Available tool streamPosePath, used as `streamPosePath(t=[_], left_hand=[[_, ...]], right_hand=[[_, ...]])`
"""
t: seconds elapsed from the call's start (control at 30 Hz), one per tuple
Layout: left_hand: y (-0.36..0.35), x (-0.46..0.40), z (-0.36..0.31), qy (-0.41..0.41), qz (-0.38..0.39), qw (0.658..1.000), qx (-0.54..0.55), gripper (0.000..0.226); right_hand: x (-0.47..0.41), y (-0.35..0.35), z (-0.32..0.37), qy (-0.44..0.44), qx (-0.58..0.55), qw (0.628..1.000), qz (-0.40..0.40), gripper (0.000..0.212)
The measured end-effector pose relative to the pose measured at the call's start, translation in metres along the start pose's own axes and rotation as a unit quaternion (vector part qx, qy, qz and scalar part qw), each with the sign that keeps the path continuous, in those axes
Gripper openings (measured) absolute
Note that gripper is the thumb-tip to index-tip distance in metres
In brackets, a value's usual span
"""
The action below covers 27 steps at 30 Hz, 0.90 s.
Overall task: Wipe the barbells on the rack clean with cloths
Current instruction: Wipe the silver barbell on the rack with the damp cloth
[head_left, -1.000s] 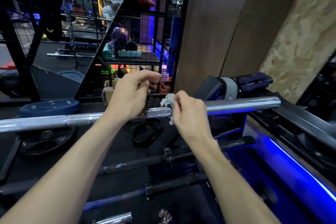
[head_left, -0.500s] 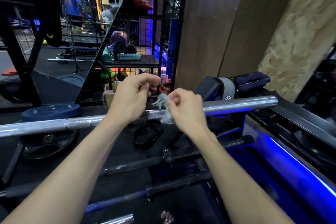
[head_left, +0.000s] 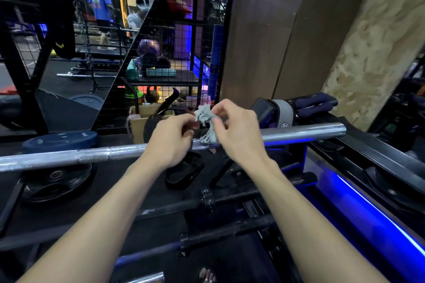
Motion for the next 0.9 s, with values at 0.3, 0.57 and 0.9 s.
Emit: streamPosePath(t=[0.3,0.57,0.9], left_hand=[[-0.006,0.005,-0.001,-0.009,-0.007,1.000,-0.028,0.029],[-0.005,0.009,-0.006,-0.022,0.012,0.999,-0.032,0.038],[-0.009,0.005,-0.008,-0.021,0.039,0.998,-0.043,0.040]], right_hand=[[0.021,-0.036,0.012,-0.006,0.251,0.960,0.120,0.023],[0.111,-0.019,-0.032,-0.100,0.124,0.979,0.128,0.010],[0.122,0.050,-0.090,-0.396,-0.410,0.810,-0.136,0.018]])
Point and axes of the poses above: each hand's wrist, its own x-axis away from the middle knuckle, its own y-axis out of the back of the hand, z = x × y, the point moved 9 cm from there along -x, towards the middle knuckle, and after that the axes turned 14 degrees about -x, right-handed, at the moved point
